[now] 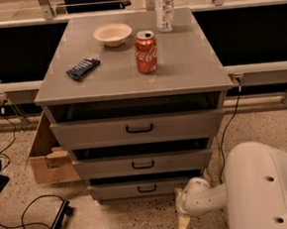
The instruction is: Close bottom drawer
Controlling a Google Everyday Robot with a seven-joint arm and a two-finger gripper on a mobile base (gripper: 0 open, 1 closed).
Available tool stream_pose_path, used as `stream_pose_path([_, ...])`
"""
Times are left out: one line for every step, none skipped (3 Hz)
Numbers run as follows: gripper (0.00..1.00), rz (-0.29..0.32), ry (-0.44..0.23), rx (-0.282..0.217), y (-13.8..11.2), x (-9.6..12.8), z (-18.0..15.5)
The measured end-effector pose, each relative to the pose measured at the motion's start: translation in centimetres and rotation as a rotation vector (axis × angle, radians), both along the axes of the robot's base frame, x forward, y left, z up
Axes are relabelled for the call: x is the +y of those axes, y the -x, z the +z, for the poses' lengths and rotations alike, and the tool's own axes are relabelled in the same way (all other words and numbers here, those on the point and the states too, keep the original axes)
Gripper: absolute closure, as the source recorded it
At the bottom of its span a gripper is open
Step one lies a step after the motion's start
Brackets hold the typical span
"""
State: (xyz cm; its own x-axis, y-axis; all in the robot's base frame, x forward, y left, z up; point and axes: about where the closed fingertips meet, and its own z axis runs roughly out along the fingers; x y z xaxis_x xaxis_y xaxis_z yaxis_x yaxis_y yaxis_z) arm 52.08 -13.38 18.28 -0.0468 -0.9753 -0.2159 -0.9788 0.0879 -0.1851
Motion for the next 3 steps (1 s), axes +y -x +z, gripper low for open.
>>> stream_pose_path([0.00, 0.045, 0.089, 0.067, 2.5, -1.6, 4.4])
stream_pose_path([0.00, 0.066, 0.183, 0.123, 5.0, -3.9, 10.1])
stream_pose_path([0.00, 0.056, 0.243, 0.126, 7.5, -6.1, 16.0])
